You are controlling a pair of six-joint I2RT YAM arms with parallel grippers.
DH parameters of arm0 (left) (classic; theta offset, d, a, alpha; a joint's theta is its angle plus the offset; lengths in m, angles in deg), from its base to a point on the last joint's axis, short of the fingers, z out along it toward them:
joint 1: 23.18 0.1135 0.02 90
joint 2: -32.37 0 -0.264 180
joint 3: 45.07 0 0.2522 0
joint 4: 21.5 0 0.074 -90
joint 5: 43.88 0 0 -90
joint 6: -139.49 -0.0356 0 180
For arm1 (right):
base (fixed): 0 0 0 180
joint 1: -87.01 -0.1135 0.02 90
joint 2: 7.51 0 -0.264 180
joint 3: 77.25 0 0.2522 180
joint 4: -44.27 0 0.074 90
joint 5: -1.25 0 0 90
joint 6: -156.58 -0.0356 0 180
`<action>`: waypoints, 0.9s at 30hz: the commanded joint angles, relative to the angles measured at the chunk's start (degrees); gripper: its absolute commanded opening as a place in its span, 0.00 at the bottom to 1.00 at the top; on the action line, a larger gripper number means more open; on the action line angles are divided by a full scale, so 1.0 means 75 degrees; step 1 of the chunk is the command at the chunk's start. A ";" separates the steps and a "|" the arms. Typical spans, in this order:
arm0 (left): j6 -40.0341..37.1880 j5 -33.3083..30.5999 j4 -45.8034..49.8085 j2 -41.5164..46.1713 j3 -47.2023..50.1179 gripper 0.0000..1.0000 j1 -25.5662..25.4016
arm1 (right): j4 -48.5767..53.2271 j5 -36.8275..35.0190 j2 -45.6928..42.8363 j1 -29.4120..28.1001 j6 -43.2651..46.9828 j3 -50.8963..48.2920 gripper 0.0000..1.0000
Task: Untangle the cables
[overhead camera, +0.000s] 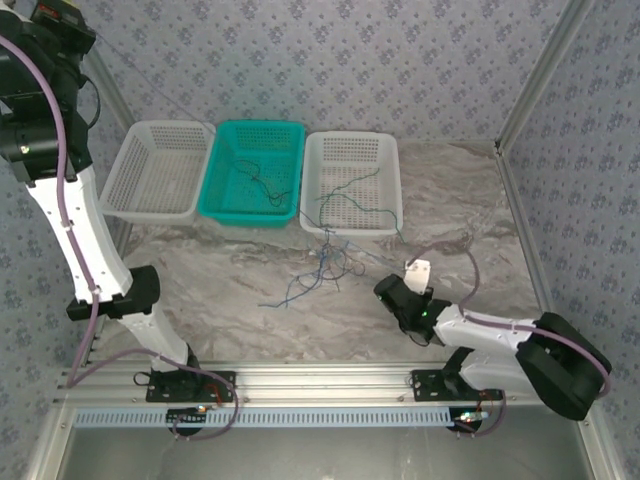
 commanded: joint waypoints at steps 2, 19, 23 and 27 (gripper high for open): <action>0.0144 -0.0328 0.0634 0.0025 -0.0063 0.00 0.0396 | 0.2260 -0.0077 -0.0982 0.1430 -0.1952 0.0165 0.00; 0.1111 0.2193 -0.1785 0.1564 0.3953 0.00 0.0719 | 0.0568 0.4072 -0.0556 0.3566 0.1684 0.0702 0.26; 0.0700 0.2725 -0.1709 0.1708 0.4443 0.00 -0.0419 | 0.1104 0.4556 -0.1199 0.2950 0.2551 0.1126 0.70; 0.0682 0.2605 -0.2271 0.2297 0.5532 0.00 -0.1141 | 0.1770 0.4933 -0.1846 0.2425 0.3338 0.2017 1.00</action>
